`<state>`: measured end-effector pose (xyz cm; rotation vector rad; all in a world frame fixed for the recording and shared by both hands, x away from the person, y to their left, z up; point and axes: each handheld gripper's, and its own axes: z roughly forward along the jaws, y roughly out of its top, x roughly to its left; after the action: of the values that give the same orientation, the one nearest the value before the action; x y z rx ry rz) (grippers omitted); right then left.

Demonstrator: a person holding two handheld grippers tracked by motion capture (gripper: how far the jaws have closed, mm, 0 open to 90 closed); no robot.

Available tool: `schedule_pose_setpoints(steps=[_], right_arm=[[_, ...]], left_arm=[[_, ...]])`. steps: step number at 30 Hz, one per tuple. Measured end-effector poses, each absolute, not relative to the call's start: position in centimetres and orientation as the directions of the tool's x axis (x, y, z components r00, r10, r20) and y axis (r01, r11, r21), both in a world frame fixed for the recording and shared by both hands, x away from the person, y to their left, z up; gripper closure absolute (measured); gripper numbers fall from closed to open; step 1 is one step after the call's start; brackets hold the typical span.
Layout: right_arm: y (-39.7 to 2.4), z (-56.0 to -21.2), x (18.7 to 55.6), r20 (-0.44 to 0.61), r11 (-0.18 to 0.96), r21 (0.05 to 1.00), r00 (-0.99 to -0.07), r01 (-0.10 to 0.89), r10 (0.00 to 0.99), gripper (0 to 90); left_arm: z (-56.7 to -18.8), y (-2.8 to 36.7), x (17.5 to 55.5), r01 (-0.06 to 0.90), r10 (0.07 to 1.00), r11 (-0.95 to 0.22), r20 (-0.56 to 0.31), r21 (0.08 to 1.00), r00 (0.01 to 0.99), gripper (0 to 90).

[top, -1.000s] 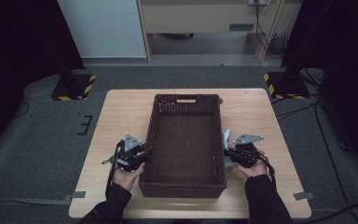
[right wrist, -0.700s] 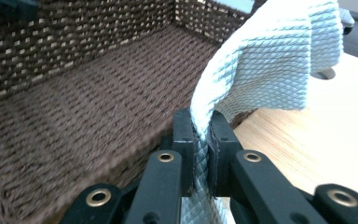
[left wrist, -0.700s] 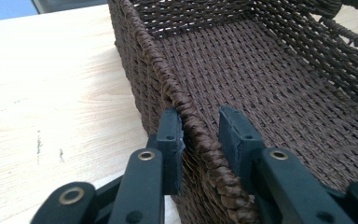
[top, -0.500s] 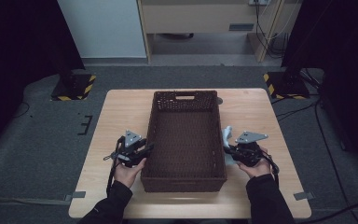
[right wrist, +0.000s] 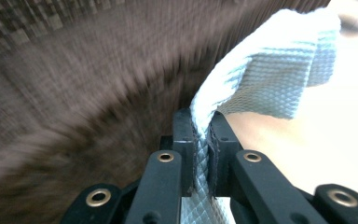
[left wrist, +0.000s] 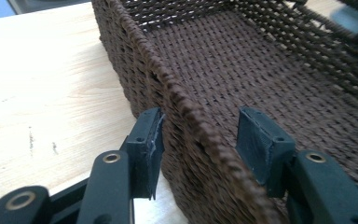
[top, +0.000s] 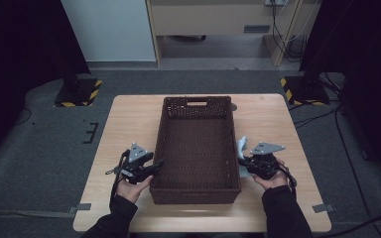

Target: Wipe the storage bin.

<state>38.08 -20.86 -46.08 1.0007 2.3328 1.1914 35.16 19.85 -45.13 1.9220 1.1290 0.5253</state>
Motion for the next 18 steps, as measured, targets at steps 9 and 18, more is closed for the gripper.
schedule_pose_setpoints(steps=[9, 18], right_arm=[[-20.9, -46.2, 36.6, 0.028, 0.405, 0.815, -0.726, 0.415, 0.688, 84.5], [-20.2, -49.4, 37.5, 0.045, 0.474, 0.721, -0.716, 0.506, 0.697, 84.5]], left_arm=[[-45.3, 19.3, 34.8, 0.514, 0.863, -0.241, -0.060, 0.823, 0.502, 63.3], [-45.3, 19.2, 35.0, 0.521, 0.880, -0.207, -0.075, 0.828, 0.470, 68.4]])
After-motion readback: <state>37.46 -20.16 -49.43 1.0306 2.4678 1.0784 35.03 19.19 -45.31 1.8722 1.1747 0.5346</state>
